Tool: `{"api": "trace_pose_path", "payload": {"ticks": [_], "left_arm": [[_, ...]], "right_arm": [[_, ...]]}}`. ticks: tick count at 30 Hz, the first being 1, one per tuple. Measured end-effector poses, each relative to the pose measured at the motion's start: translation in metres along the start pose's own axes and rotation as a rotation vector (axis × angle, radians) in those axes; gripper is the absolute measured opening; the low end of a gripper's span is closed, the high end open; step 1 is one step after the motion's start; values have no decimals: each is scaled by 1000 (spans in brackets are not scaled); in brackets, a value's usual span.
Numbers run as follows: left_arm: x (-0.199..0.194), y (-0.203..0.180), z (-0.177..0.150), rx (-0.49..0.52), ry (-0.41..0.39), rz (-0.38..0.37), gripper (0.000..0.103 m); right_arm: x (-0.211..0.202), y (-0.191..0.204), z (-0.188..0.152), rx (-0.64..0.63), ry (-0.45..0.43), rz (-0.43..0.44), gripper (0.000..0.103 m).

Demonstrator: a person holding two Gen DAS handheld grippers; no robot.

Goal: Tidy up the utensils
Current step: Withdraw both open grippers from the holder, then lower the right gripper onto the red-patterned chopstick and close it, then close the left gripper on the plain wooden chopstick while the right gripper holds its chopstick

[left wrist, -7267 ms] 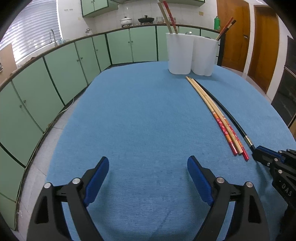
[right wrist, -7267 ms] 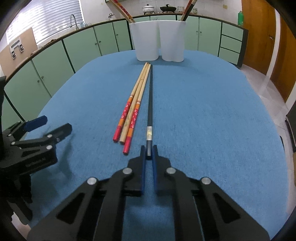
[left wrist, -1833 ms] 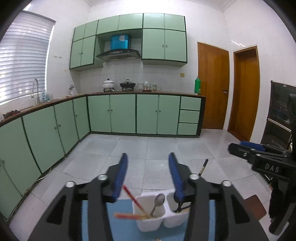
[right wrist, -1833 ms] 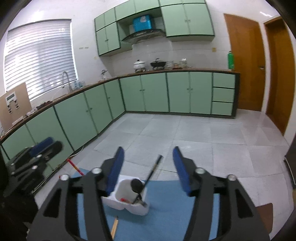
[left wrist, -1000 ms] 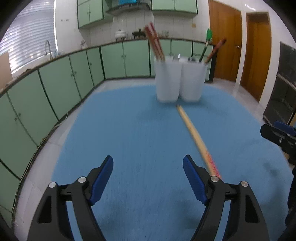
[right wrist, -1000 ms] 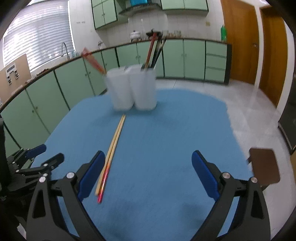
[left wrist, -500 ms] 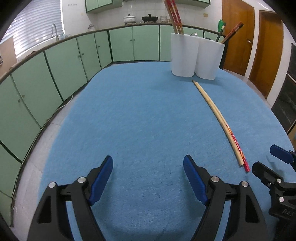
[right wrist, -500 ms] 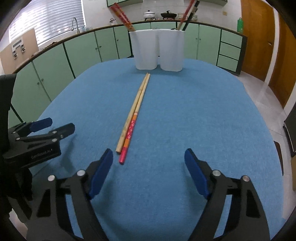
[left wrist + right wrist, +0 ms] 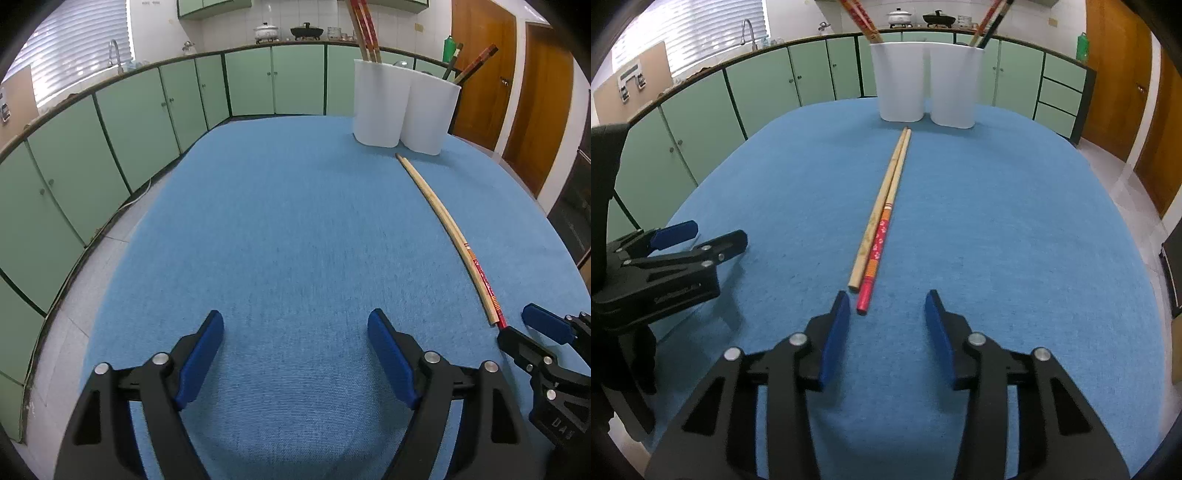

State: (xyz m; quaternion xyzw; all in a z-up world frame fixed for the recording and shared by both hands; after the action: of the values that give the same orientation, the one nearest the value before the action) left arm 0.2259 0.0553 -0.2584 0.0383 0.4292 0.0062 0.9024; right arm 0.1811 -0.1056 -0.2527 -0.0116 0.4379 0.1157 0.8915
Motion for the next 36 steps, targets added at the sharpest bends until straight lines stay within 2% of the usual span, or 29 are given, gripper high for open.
{"api": "trace_pose_path", "payload": {"ticks": [3, 5, 8, 17, 29, 36], "left_arm": [[1, -1, 0, 4, 1, -1, 79], [1, -2, 0, 5, 1, -1, 79], [1, -3, 1, 5, 2, -3, 79], [-3, -15, 0, 20, 1, -23, 79], [-16, -67, 2, 51, -2, -135, 79], [-17, -91, 2, 65, 8, -173, 78]], "right_arm": [[1, 4, -1, -15, 2, 6, 28], [2, 7, 0, -17, 5, 23, 16], [3, 10, 0, -29, 6, 30, 7], [-2, -11, 1, 53, -9, 49, 6], [-16, -70, -5, 142, -39, -29, 5], [-14, -88, -9, 179, -28, -18, 5]]}}
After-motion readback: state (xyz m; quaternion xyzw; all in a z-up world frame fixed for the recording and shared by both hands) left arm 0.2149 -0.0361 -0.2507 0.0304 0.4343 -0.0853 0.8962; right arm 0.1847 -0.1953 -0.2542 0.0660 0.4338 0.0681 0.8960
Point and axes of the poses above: each gripper's, at about its wrist camera, not at the fingertips, and x roughly the way its jaws point, y to its left, z to its top, the point moved 4 cm from there along x, roughly the way its jaws point, and after that the axes turned 3 degrees about z, right-handed, at the moved point
